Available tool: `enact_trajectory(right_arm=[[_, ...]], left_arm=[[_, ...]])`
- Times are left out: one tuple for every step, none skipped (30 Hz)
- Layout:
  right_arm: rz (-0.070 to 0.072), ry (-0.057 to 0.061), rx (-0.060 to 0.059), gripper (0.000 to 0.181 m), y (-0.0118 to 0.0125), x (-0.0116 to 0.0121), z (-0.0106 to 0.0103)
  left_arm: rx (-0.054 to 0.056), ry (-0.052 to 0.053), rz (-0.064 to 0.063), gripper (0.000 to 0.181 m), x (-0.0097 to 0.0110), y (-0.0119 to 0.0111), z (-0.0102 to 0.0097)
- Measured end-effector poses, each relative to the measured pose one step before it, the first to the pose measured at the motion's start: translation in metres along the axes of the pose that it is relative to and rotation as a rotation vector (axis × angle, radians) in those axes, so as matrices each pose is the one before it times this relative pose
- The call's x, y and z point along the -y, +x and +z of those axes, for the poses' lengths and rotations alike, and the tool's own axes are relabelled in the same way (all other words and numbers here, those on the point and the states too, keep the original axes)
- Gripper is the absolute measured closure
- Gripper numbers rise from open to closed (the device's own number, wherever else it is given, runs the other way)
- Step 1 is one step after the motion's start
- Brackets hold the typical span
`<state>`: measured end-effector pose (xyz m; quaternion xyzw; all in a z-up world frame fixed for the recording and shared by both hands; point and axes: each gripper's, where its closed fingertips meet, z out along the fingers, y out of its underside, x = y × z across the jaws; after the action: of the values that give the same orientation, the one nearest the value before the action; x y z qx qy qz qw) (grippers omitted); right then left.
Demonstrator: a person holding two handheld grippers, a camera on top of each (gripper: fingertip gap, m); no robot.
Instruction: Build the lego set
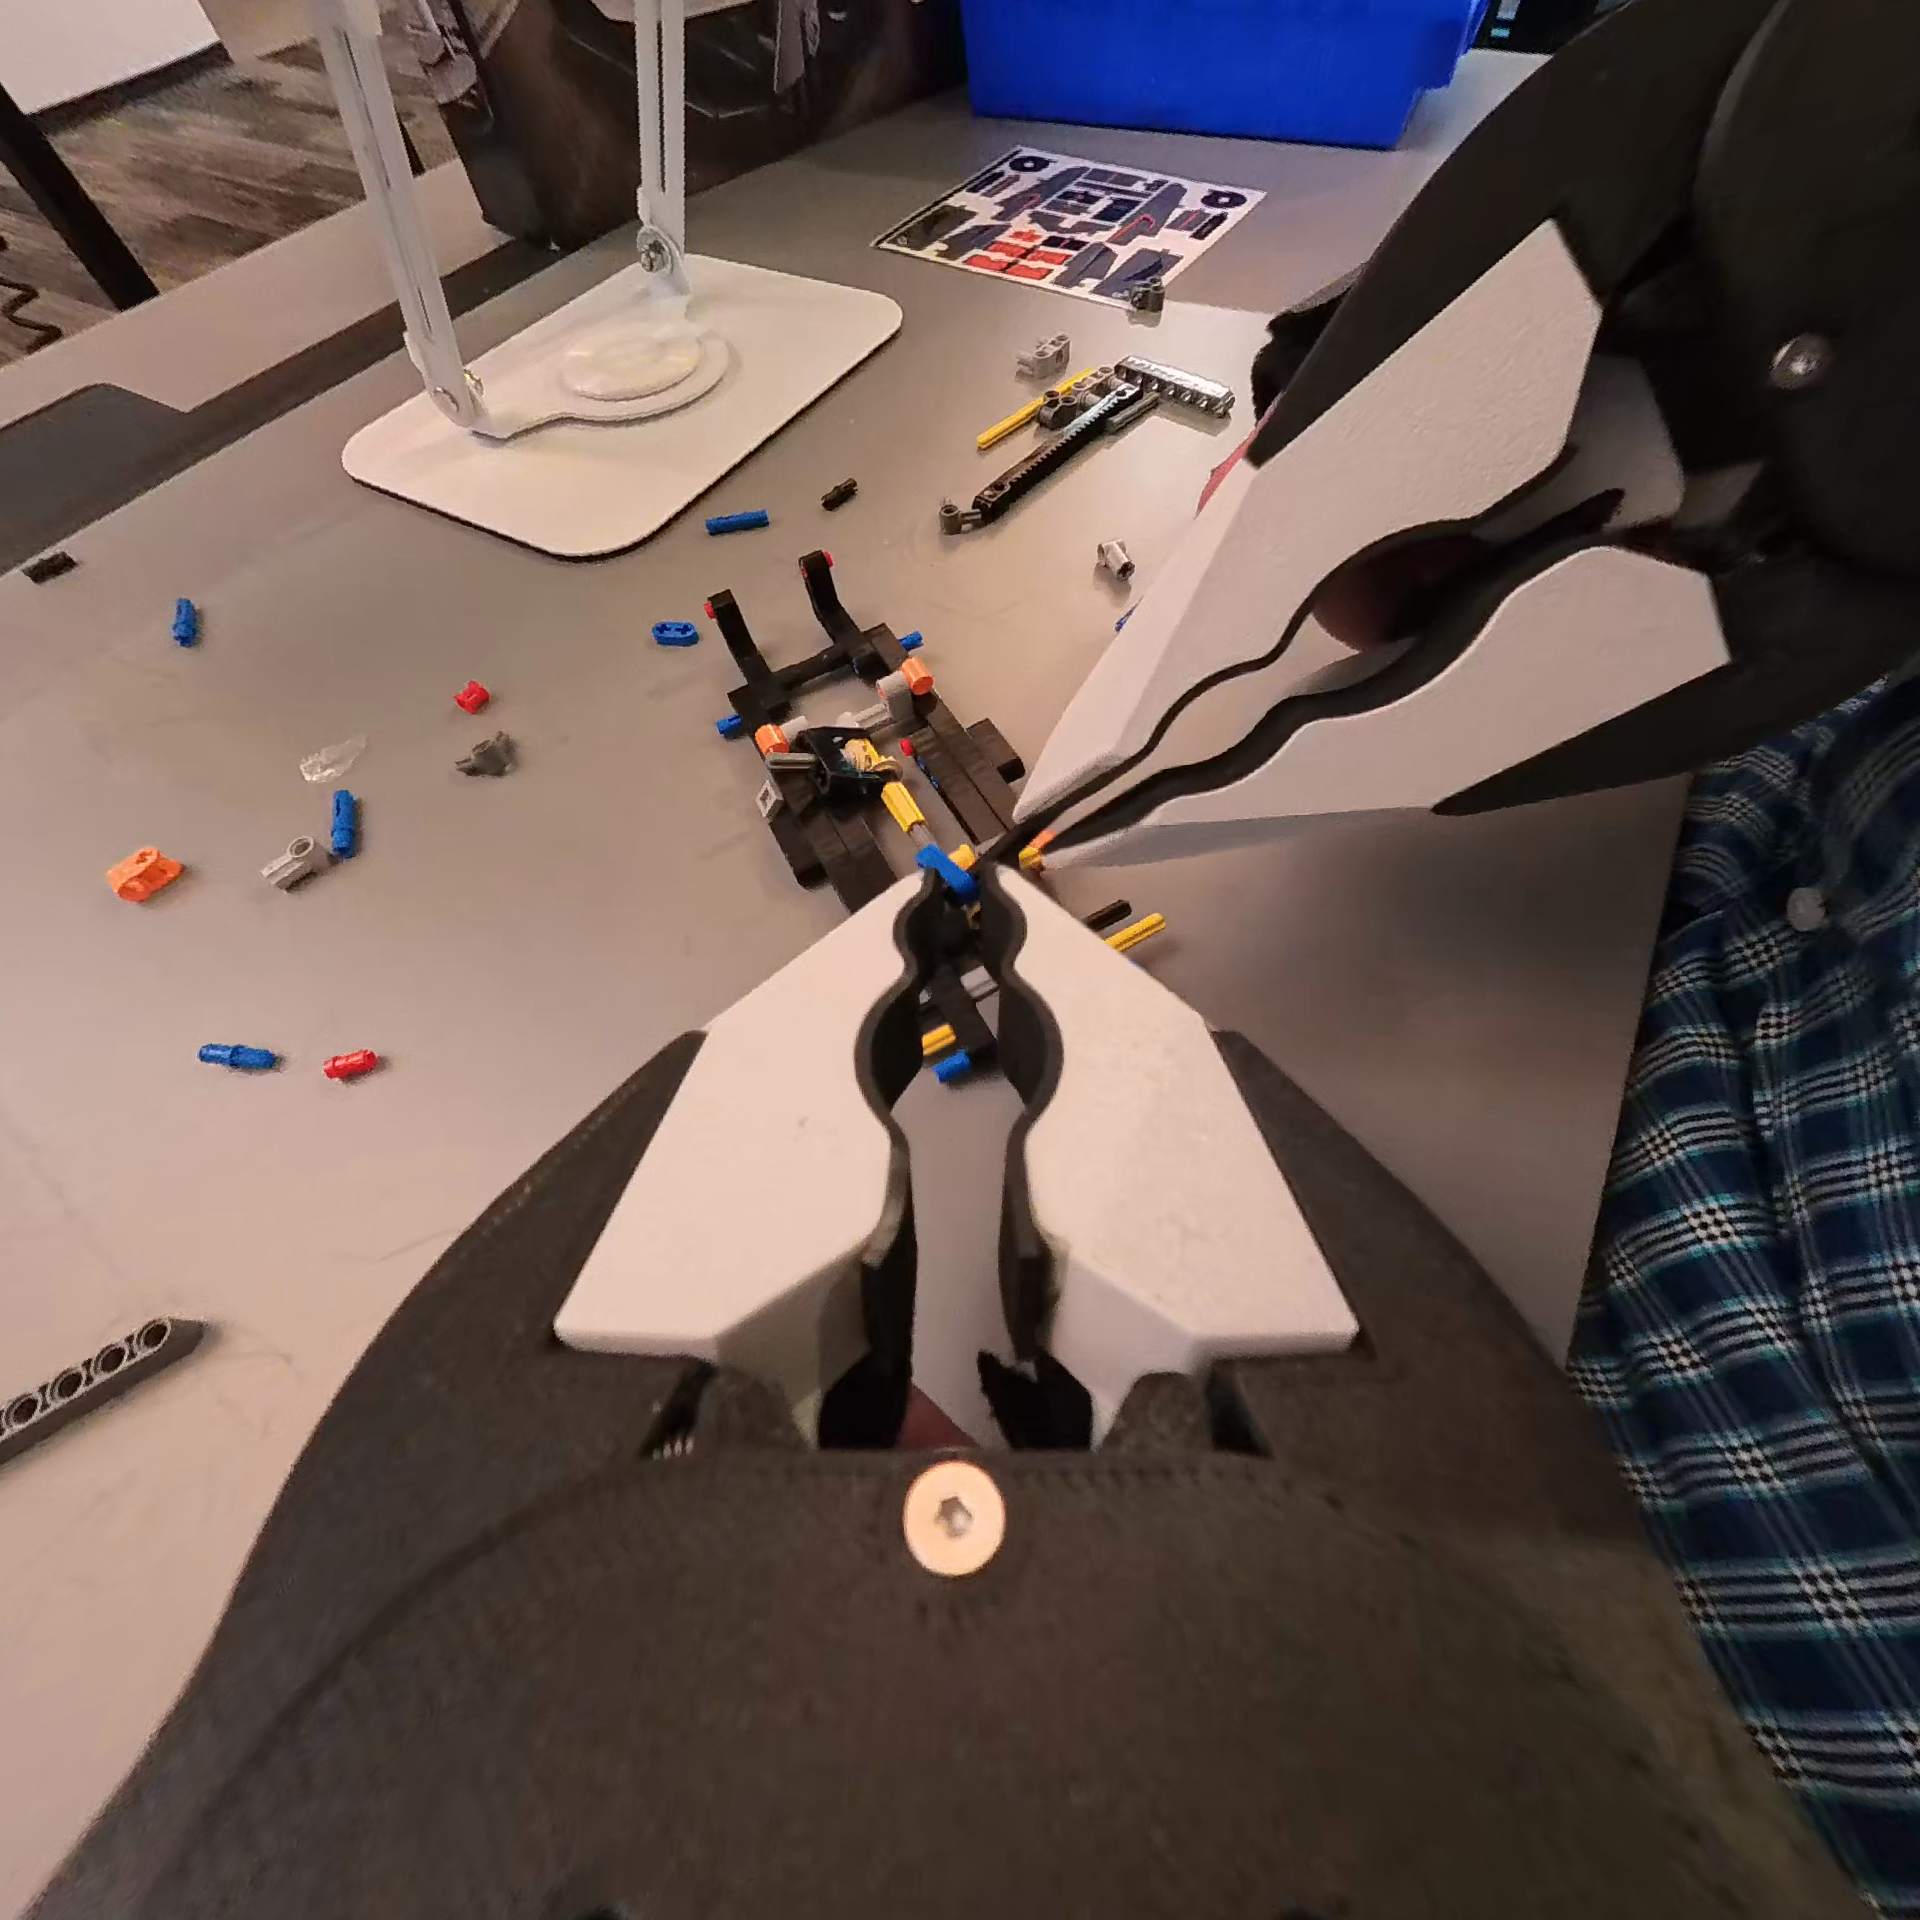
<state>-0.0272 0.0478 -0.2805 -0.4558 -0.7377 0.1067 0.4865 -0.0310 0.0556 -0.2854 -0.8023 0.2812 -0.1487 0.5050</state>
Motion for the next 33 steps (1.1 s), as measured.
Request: enact_trajectory(right_arm=[[0.0067,0.0030,0.0017,0.180,0.00018,0.00045,-0.00005],[0.0060,0.0021,0.0026,0.179,-0.00009,0.00008,-0.00005],[0.0033,0.0012,0.0027,0.179,-0.00046,-0.00017,0.00006],[0.0041,0.0001,0.0009,0.179,-0.00023,-0.00038,0.00014],[0.0053,0.0009,0.0007,0.178,0.00002,-0.00013,-0.00006],[0.0065,0.0035,0.0007,0.177,0.00021,0.00037,-0.00038],[0.0087,0.0041,0.0014,0.176,0.00036,0.00066,-0.00041],[0.0086,0.0032,-0.0004,0.175,0.00093,0.00051,-0.00035],[0.0044,0.0005,-0.0024,0.174,0.00119,0.00017,-0.00028],[0.0006,-0.0010,-0.0025,0.173,0.00100,-0.00008,-0.00018],[0.0025,-0.0009,-0.0020,0.171,0.00082,-0.00018,-0.00010],[0.0056,0.0011,0.0002,0.170,0.00042,-0.00005,-0.00022],[0.0052,0.0011,0.0015,0.169,0.00018,0.00000,-0.00025],[0.0034,-0.0003,-0.0003,0.167,0.00032,-0.00022,-0.00007],[0.0014,-0.0008,-0.0013,0.167,0.00037,-0.00026,-0.00011],[0.0007,-0.0001,-0.0019,0.166,0.00051,-0.00021,-0.00014],[0.0019,0.0002,-0.0008,0.166,0.00033,-0.00005,-0.00008],[0.0024,0.0002,-0.0011,0.164,0.00047,-0.00009,-0.00019],[0.0022,0.0006,-0.0018,0.164,0.00051,0.00007,-0.00011],[0.0028,0.0002,0.0010,0.164,0.00015,-0.00004,-0.00011],[0.0029,-0.0014,-0.0004,0.164,0.00029,-0.00026,-0.00008],[0.0018,-0.0017,-0.0022,0.164,0.00057,-0.00032,0.00002],[0.0005,-0.0005,-0.0002,0.163,0.00007,-0.00018,-0.00009],[0.0007,-0.0001,-0.0004,0.163,0.00016,-0.00017,-0.00003],[0.0019,0.0006,-0.0005,0.162,0.00023,-0.00016,-0.00017],[0.0037,0.0001,0.0006,0.161,0.00012,-0.00028,-0.00007],[0.0043,-0.0004,0.0000,0.161,0.00036,-0.00021,-0.00009],[0.0037,-0.0008,-0.0028,0.161,0.00077,-0.00020,-0.00028],[0.0020,-0.0008,-0.0008,0.160,0.00060,-0.00020,-0.00028],[0.0000,-0.0019,-0.0006,0.160,0.00032,-0.00030,-0.00013],[-0.0011,-0.0071,0.0017,0.160,-0.00017,-0.00095,-0.00005],[0.0008,-0.0101,0.0010,0.160,-0.00033,-0.00115,0.00009],[0.0025,-0.0050,0.0009,0.160,-0.00047,-0.00055,0.00004]], left_arm=[[-0.0014,0.0025,0.0022,0.177,0.00056,0.00038,0.00010],[-0.0023,0.0009,0.0040,0.177,0.00021,0.00060,-0.00006],[-0.0016,-0.0011,0.0030,0.176,-0.00034,0.00044,-0.00005],[-0.0001,-0.0014,0.0020,0.176,-0.00035,0.00024,0.00000],[-0.0020,-0.0020,0.0013,0.177,-0.00037,0.00047,-0.00014],[-0.0011,0.0012,0.0016,0.177,0.00028,0.00043,-0.00019],[-0.0004,0.0017,0.0008,0.177,0.00044,0.00011,-0.00016],[-0.0011,0.0002,0.0007,0.177,0.00021,0.00024,-0.00009],[-0.0007,0.0010,0.0009,0.177,0.00025,0.00001,-0.00015],[-0.0007,0.0009,0.0001,0.177,0.00024,0.00006,-0.00015],[-0.0009,-0.0003,0.0002,0.177,-0.00007,0.00017,-0.00009],[-0.0006,-0.0002,0.0006,0.177,-0.00003,0.00019,-0.00003],[-0.0016,-0.0007,0.0005,0.177,-0.00010,0.00032,-0.00007],[-0.0015,-0.0003,0.0008,0.177,-0.00001,0.00037,0.00002],[-0.0001,-0.0003,0.0004,0.177,-0.00008,0.00005,-0.00010],[-0.0004,-0.0003,-0.0003,0.177,-0.00004,-0.00006,0.00000],[-0.0005,-0.0002,-0.0007,0.177,-0.00003,-0.00003,0.00000],[0.0003,0.0012,0.0000,0.177,0.00013,-0.00008,-0.00021],[0.0002,0.0020,-0.0010,0.177,0.00028,-0.00007,-0.00008],[-0.0006,-0.0004,-0.0014,0.177,-0.00005,-0.00010,0.00001],[0.0005,-0.0014,0.0003,0.177,-0.00032,-0.00006,0.00011],[0.0007,-0.0010,0.0007,0.177,-0.00023,0.00000,-0.00004],[0.0000,-0.0003,-0.0001,0.177,0.00017,0.00008,-0.00005],[-0.0002,0.0003,0.0005,0.177,0.00040,0.00011,-0.00017],[0.0014,0.0007,0.0020,0.177,0.00054,0.00005,-0.00023],[0.0008,-0.0008,0.0010,0.177,0.00028,0.00002,-0.00020],[0.0007,-0.0005,0.0003,0.177,0.00005,-0.00005,-0.00002],[0.0005,-0.0003,-0.0001,0.177,-0.00004,-0.00006,-0.00002],[0.0013,-0.0015,-0.0007,0.177,-0.00030,-0.00040,-0.00003],[0.0017,-0.0039,-0.0022,0.177,-0.00075,-0.00047,0.00004],[0.0019,-0.0007,-0.0014,0.177,-0.00037,-0.00054,-0.00010],[0.0002,0.0019,-0.0012,0.177,0.00023,-0.00013,-0.00014],[-0.0001,0.0012,-0.0017,0.177,0.00037,-0.00018,-0.00014]])
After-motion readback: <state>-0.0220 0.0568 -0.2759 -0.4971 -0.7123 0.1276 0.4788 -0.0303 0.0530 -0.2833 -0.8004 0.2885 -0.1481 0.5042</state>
